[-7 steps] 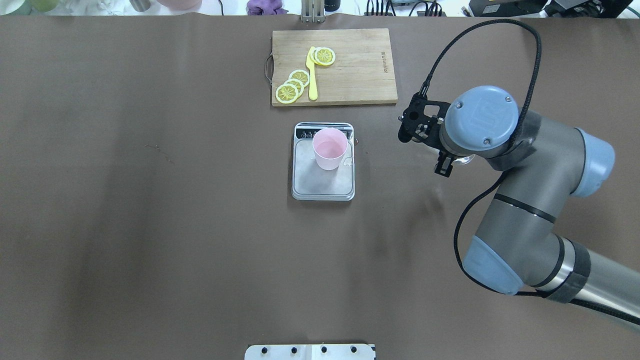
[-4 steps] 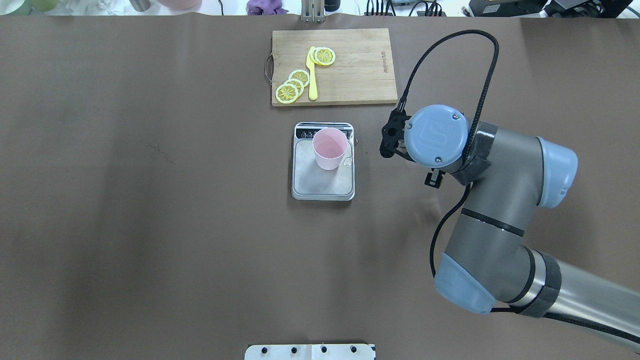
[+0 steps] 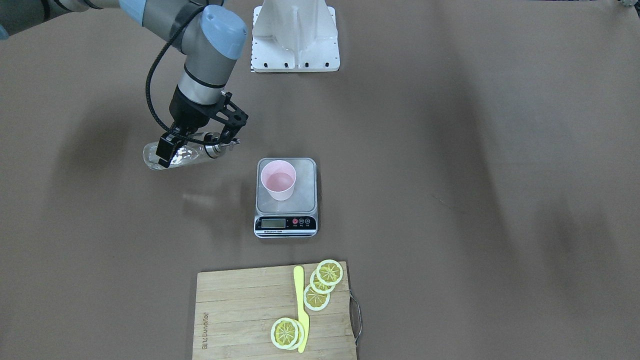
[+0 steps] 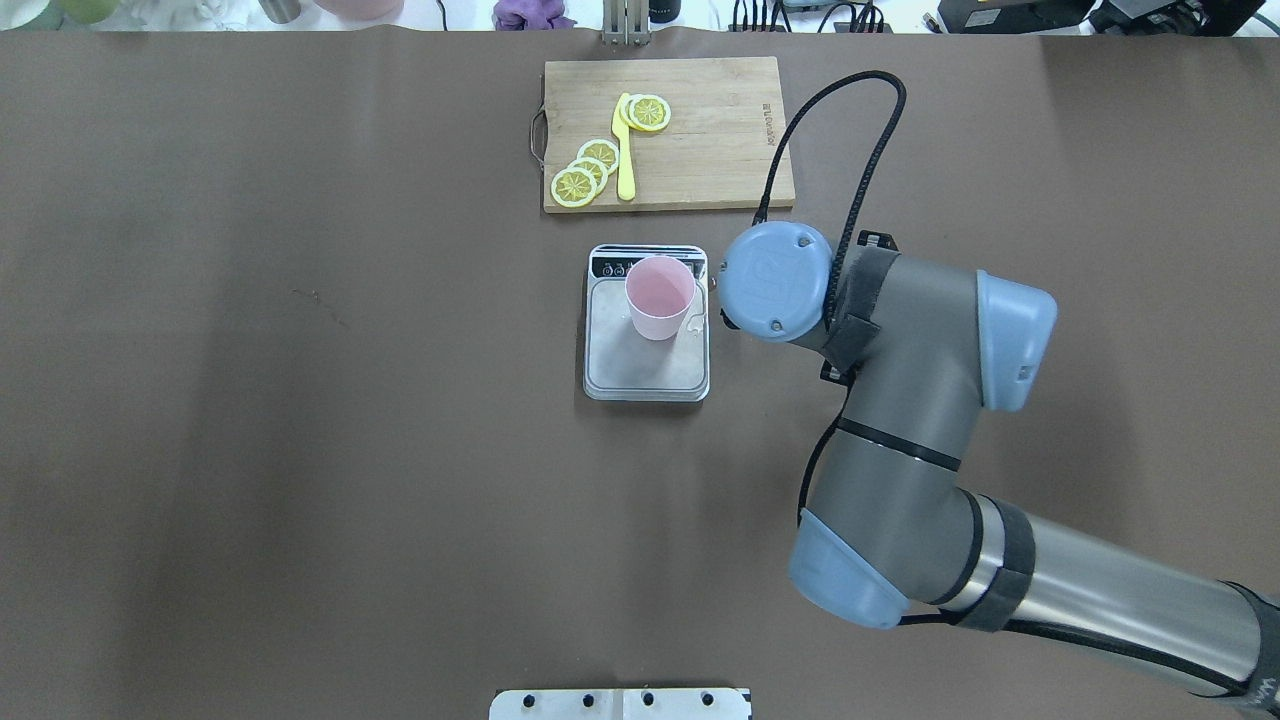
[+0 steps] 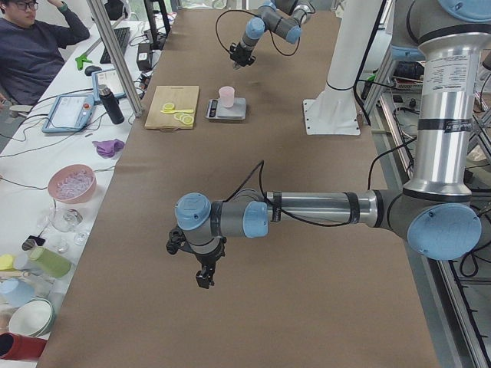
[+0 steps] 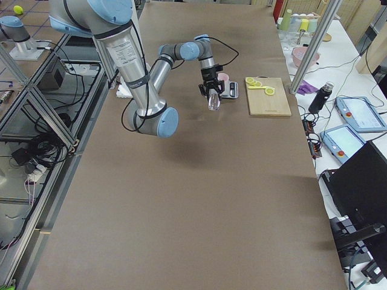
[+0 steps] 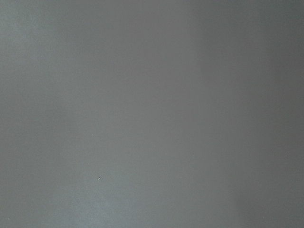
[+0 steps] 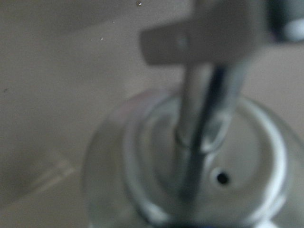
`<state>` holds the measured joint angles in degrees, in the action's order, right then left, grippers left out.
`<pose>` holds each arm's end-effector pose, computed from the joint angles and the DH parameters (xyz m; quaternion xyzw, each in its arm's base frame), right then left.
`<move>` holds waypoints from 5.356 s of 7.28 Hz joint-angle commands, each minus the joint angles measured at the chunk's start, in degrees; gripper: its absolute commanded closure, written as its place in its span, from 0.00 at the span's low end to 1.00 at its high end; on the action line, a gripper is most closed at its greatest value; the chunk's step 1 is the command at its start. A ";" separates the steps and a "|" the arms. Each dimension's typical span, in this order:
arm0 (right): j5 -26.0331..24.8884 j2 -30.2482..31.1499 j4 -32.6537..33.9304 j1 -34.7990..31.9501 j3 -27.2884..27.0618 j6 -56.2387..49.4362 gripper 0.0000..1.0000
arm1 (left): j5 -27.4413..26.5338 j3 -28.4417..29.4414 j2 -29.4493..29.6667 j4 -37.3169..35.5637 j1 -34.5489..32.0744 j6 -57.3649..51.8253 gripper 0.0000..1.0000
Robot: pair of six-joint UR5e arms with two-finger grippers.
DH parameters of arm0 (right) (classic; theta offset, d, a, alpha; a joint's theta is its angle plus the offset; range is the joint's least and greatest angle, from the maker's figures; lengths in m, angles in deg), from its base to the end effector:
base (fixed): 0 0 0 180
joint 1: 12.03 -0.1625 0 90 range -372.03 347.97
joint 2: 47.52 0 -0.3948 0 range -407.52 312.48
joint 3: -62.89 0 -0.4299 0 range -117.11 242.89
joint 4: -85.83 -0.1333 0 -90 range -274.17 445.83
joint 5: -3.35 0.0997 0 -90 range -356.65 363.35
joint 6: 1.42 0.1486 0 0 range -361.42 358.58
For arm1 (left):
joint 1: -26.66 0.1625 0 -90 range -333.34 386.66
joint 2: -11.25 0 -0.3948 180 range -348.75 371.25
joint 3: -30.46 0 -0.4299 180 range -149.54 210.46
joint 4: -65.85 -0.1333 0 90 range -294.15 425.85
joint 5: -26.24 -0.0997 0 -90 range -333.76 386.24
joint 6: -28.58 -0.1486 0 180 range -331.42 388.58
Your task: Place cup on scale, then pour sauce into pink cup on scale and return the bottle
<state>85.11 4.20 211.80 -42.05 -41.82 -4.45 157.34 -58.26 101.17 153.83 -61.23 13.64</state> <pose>-0.4783 -0.4549 0.2406 0.1636 -0.0079 -0.5064 0.8466 -0.0164 -0.5231 0.6852 0.0118 0.3518 0.1285 0.9272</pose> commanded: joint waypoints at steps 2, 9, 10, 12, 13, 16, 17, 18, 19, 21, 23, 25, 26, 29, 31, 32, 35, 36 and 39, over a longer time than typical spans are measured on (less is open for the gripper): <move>-0.11 -9.35 7.88 0.05 8.98 0.82 1.00 | 0.03 0.21 -0.36 0.00 0.00 0.00 0.02; -1.86 -18.84 18.05 0.23 21.90 0.83 1.00 | 0.03 1.09 -0.36 0.44 0.09 0.09 0.02; -1.87 -19.90 20.43 0.31 22.87 0.91 1.00 | 0.03 1.18 -0.36 0.44 0.00 0.00 0.02; -1.87 -21.48 25.44 0.66 22.88 0.83 1.00 | 0.03 1.18 -0.36 0.44 0.09 0.00 0.02; -1.87 -21.75 27.03 0.84 22.88 0.83 1.00 | 0.03 1.18 -0.97 0.61 0.00 0.00 0.02; -3.18 -22.28 30.12 0.93 22.88 0.83 1.00 | 0.03 1.01 -1.15 0.70 0.00 0.00 0.02; -3.27 -22.28 30.30 0.93 22.88 0.83 1.00 | 0.12 1.01 -1.15 0.70 0.00 0.00 0.02; -3.27 -22.37 30.91 1.10 22.88 0.91 1.00 | 0.12 1.09 -1.15 0.70 0.00 0.00 0.02; -3.45 -22.37 30.91 1.02 22.88 0.83 1.00 | 0.12 1.09 -1.15 0.70 0.09 0.00 0.02; -3.54 -22.46 30.83 1.02 22.79 0.92 1.00 | 0.12 1.18 -1.15 0.70 0.09 0.00 0.02; -3.62 -22.89 30.56 0.93 22.62 0.92 1.00 | 0.12 1.18 -1.15 0.70 0.09 0.00 0.02; -3.71 -22.89 30.30 0.84 22.35 0.92 1.00 | 1.25 1.18 -1.15 0.70 0.00 0.00 0.02; -3.80 -22.89 29.86 0.84 22.18 0.92 1.00 | 1.35 1.18 -1.15 0.70 0.09 0.00 0.02; -3.80 -22.63 25.13 0.23 22.00 0.92 1.00 | 1.35 1.01 -1.15 0.70 0.09 0.00 0.02; -3.71 -20.89 21.35 -0.47 20.69 0.83 1.00 | 1.35 0.92 -1.15 0.79 0.09 0.00 0.02; -3.62 -17.39 18.20 -1.09 16.59 0.74 1.00 | 1.44 0.83 -1.06 0.79 0.09 0.00 0.02; -1.18 -4.74 3.47 -3.02 5.59 0.39 1.00 | 2.49 0.83 -1.15 0.88 0.09 0.00 0.02; 0.84 -1.40 -0.95 -3.81 4.00 -0.05 1.00 | 2.41 0.92 -1.15 0.88 0.00 0.00 0.02; 7.43 8.27 -16.48 -6.97 -2.16 -1.98 1.00 | 2.40 0.92 -1.24 0.88 0.00 -0.09 0.02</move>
<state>89.26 7.81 203.34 -47.65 -41.91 -5.71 159.75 -57.30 100.00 154.70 -61.22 13.56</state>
